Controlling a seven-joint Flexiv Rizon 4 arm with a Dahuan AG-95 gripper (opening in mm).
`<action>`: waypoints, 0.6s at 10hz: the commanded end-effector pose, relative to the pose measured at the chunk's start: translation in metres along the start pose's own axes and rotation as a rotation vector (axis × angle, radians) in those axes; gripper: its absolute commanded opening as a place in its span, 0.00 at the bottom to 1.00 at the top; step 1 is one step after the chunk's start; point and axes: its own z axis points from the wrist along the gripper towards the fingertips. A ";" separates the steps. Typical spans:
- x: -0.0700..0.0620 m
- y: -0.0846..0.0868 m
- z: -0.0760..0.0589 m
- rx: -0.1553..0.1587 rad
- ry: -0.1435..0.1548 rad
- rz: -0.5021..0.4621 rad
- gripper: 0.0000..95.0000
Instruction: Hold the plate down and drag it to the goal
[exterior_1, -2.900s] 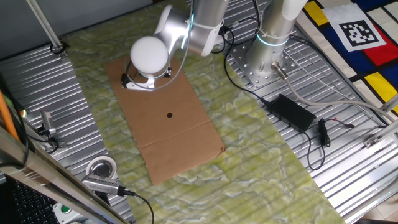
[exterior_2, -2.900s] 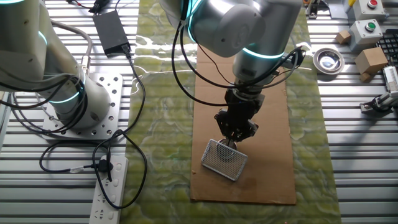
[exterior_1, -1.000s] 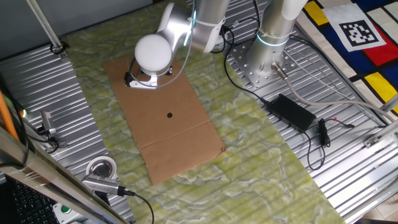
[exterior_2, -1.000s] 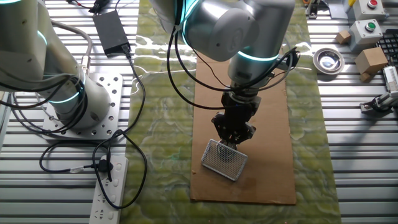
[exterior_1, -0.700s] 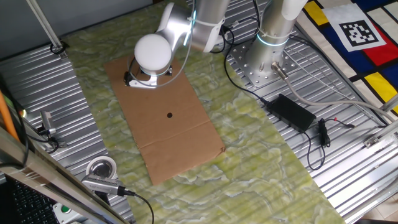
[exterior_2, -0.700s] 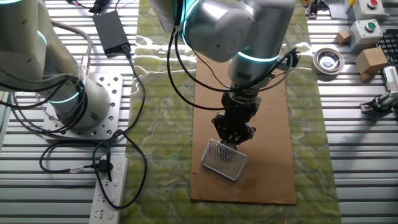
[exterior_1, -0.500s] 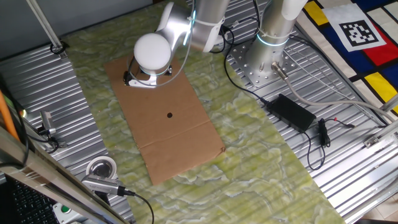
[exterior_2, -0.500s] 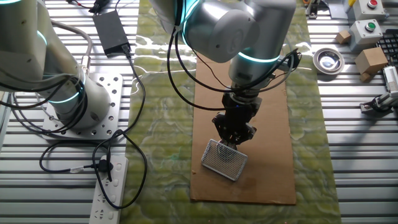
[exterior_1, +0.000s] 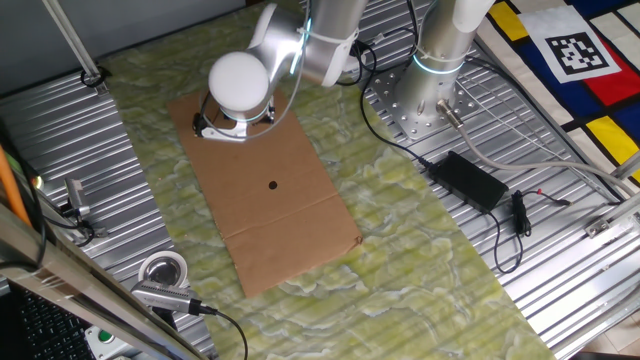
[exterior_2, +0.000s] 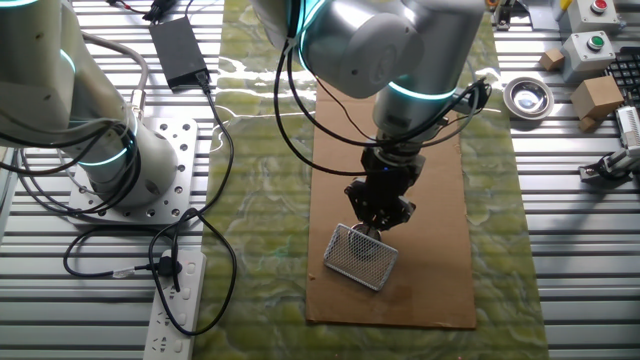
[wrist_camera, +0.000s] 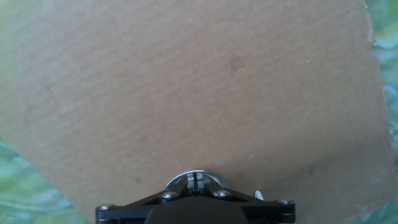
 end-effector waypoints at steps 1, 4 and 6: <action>0.000 0.000 0.000 0.001 0.002 0.008 0.00; 0.000 0.001 0.001 0.001 0.001 0.015 0.00; 0.000 0.001 0.002 0.004 0.005 0.008 0.00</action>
